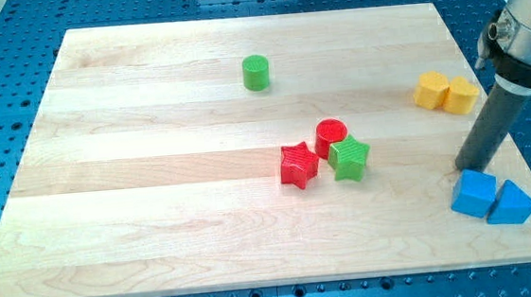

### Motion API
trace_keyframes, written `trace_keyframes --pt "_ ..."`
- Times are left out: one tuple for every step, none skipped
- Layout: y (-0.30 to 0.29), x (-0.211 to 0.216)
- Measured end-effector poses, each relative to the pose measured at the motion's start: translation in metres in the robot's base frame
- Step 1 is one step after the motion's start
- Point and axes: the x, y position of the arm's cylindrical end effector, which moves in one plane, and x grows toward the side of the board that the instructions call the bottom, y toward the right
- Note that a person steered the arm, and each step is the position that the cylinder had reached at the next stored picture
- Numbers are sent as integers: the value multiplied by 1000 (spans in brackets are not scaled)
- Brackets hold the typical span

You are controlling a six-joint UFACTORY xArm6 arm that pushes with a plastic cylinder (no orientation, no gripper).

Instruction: Slide the green star to the center

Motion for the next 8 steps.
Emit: trace_keyframes --pt "-34 -11" --pt "-70 -11" --pt "-92 -11" --pt "-106 -11" --pt "-123 -11" --pt "-139 -11" --pt "-160 -11" --pt "-179 -7"
